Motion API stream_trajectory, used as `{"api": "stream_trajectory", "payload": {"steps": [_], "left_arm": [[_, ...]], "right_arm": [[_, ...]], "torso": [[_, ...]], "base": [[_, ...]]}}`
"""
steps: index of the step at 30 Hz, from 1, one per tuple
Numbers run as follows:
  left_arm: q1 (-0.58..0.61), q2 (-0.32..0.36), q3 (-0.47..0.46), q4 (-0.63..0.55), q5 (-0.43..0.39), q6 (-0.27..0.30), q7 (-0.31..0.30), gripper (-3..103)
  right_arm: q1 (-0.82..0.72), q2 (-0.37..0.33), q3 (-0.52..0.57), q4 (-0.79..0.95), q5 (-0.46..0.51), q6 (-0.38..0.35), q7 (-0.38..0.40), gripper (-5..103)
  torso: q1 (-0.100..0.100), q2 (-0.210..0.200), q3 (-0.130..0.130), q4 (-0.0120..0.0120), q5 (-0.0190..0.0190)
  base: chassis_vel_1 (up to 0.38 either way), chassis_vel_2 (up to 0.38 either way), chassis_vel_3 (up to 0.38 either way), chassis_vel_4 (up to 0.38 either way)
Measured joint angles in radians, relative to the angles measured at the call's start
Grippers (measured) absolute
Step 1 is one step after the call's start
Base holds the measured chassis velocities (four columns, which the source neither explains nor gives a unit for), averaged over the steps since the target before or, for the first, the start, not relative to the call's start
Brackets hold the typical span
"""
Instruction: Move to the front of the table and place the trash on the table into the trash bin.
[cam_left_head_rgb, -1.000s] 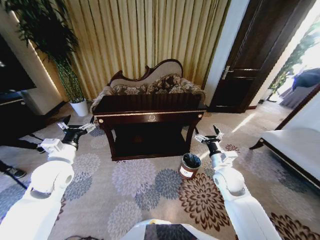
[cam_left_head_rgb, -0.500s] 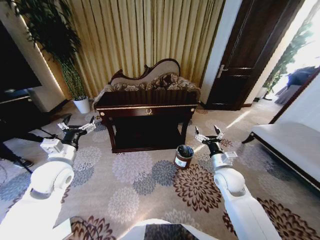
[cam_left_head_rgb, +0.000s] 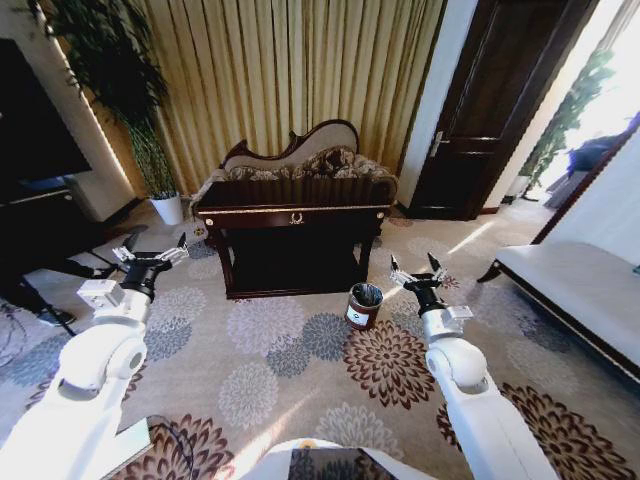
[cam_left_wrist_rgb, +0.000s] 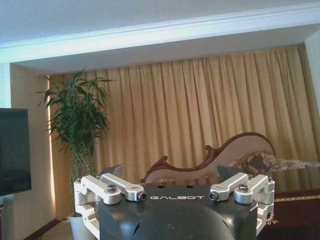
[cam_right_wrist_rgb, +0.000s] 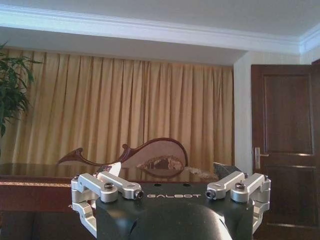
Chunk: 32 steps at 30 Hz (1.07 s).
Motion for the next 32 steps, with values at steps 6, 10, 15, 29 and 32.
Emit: {"api": "stream_trajectory", "payload": {"steps": [6, 10, 15, 29, 32], "left_arm": [[0.055, -0.058, -0.054, -0.023, 0.007, -0.014, 0.029, 100], [0.09, -0.076, -0.085, -0.029, 0.016, -0.032, 0.049, 100], [0.142, -0.095, -0.138, -0.032, 0.018, -0.084, 0.096, 100], [0.15, -0.062, -0.153, 0.119, 0.113, -0.224, 0.167, 100], [0.145, -0.059, -0.143, 0.122, 0.114, -0.225, 0.166, 100]], "right_arm": [[-0.017, -0.004, -0.004, 0.039, 0.064, -0.039, 0.0, 100], [-0.038, -0.019, -0.017, 0.091, 0.159, -0.088, 0.0, 100], [-0.094, -0.049, -0.036, 0.153, 0.176, -0.098, 0.0, 100], [-0.179, -0.135, -0.059, 0.205, 0.114, -0.098, 0.0, 100], [-0.186, -0.152, -0.069, 0.219, 0.107, -0.103, 0.0, 100]], "torso": [[-0.001, 0.0, 0.0, 0.0005, -0.0001], [-0.001, 0.001, -0.001, 0.0004, -0.0002], [-0.001, 0.001, 0.0, 0.0003, 0.0], [-0.001, 0.0, 0.0, 0.0001, -0.0001], [-0.001, 0.0, 0.0, 0.0001, 0.0]], "base": [[0.0, 0.0, 0.0, 0.0], [0.0, 0.0, 0.0, 0.0], [0.0, 0.0, 0.0, 0.0], [0.0, 0.0, 0.0, 0.0], [0.0, 0.0, 0.0, 0.0]]}}
